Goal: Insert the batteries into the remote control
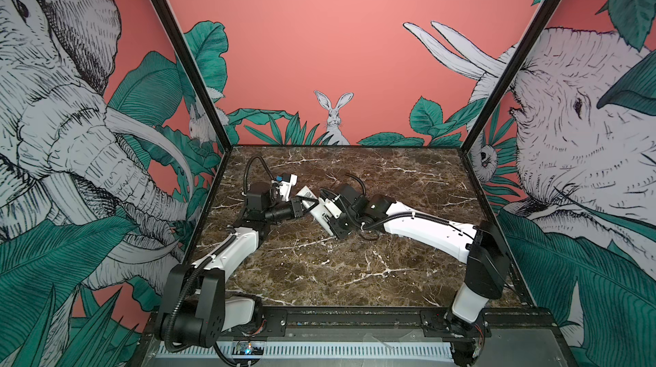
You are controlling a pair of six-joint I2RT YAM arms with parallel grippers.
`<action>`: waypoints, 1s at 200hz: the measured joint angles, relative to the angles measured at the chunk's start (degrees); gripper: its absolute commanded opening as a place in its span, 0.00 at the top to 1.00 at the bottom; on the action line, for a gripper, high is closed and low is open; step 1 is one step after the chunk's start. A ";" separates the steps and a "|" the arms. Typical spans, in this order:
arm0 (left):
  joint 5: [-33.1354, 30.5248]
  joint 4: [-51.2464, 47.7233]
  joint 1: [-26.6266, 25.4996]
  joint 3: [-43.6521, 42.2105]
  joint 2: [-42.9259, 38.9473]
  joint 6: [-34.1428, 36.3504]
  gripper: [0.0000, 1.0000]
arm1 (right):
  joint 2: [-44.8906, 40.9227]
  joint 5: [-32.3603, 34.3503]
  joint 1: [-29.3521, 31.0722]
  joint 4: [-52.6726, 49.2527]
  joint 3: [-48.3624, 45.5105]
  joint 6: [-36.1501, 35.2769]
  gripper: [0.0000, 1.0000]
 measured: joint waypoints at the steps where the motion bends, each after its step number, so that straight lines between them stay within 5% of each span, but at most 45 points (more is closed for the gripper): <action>1: 0.00 0.00 -0.02 0.00 0.00 -0.02 1.00 | 0.00 0.00 0.00 0.00 0.00 -0.02 0.84; 200: 2.56 4.42 2.23 -0.11 7.87 -7.15 1.00 | -4.07 -2.40 0.00 -1.42 -1.51 -1.42 0.74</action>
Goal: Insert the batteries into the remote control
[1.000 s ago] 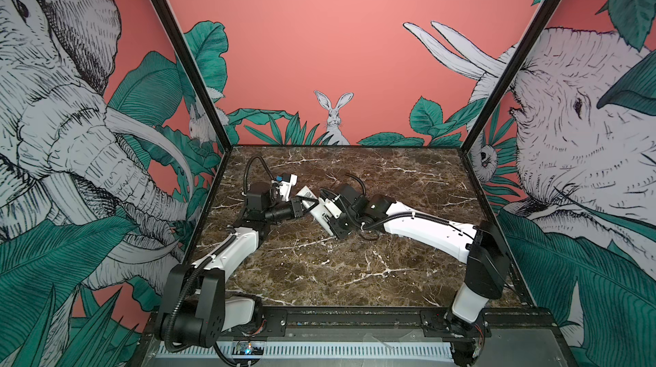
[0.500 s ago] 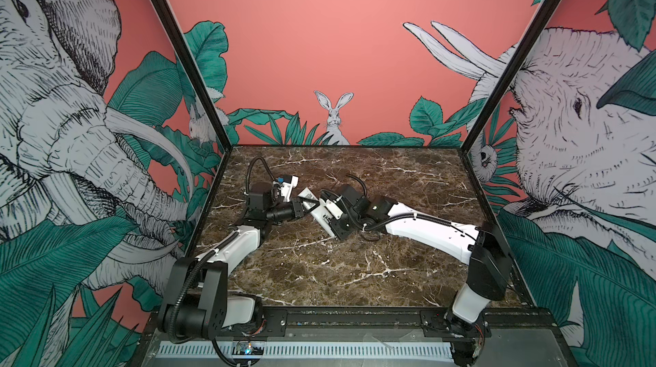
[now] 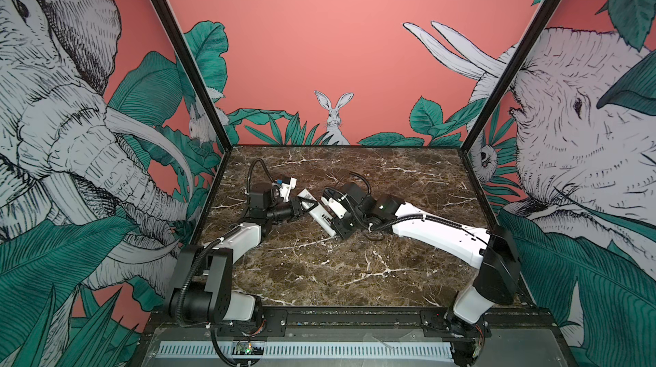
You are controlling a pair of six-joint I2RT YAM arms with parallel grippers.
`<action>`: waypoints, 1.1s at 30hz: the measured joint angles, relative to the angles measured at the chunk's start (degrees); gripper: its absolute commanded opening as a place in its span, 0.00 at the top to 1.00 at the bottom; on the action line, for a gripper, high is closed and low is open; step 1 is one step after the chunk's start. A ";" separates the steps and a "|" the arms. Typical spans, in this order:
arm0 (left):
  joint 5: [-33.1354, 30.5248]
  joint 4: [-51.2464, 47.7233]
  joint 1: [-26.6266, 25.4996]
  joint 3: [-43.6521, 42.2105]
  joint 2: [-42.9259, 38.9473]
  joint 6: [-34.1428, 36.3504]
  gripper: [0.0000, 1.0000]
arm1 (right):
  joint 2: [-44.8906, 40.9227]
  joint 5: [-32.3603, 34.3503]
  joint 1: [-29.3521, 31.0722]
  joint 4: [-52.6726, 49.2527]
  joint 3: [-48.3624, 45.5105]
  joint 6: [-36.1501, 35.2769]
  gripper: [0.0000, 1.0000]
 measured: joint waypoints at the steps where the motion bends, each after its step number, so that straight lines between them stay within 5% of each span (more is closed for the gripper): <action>1: 0.13 0.42 0.07 0.00 0.24 -0.39 1.00 | 0.00 0.00 0.00 -0.28 -0.02 0.02 0.74; 33: 3.54 5.01 0.42 -0.37 1.40 -3.82 1.00 | 2.45 -1.03 -1.64 -0.24 0.13 -0.02 0.81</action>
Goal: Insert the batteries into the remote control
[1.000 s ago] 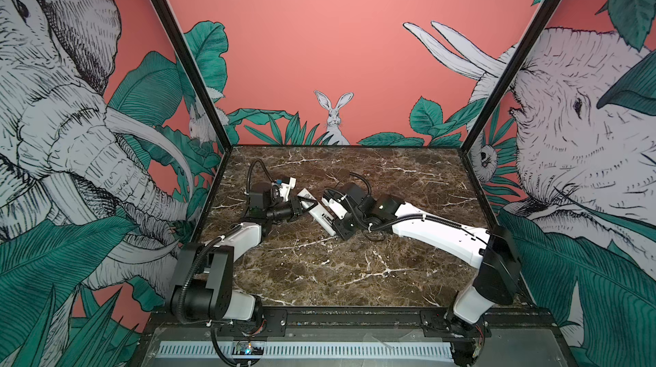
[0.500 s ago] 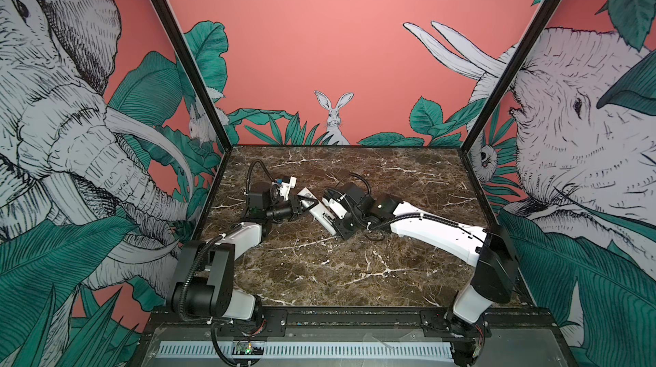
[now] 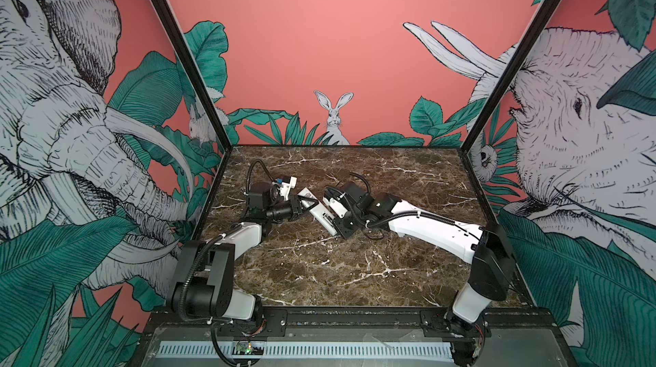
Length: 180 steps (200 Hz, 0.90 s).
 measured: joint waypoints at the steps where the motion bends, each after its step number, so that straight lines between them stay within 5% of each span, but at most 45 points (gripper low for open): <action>1: 0.00 0.00 0.00 0.00 0.00 0.00 1.00 | 0.00 -0.04 0.00 0.00 0.00 0.00 0.81; 180: -0.72 1.64 0.33 -0.35 0.04 -0.61 1.00 | 1.44 -1.16 -1.11 2.60 0.00 -0.37 0.87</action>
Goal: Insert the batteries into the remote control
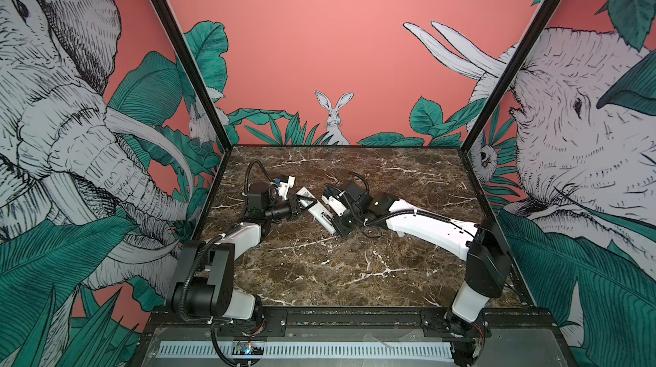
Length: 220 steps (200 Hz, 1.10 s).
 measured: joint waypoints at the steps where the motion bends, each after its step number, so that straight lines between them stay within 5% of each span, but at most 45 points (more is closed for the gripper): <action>1: 0.00 0.02 0.00 0.00 0.00 -0.02 1.00 | 0.00 0.00 0.00 0.00 0.00 -0.02 0.87; 220: -0.66 3.78 0.90 -0.35 2.08 -2.95 1.00 | 2.62 -3.28 -1.92 3.04 1.07 -3.15 0.90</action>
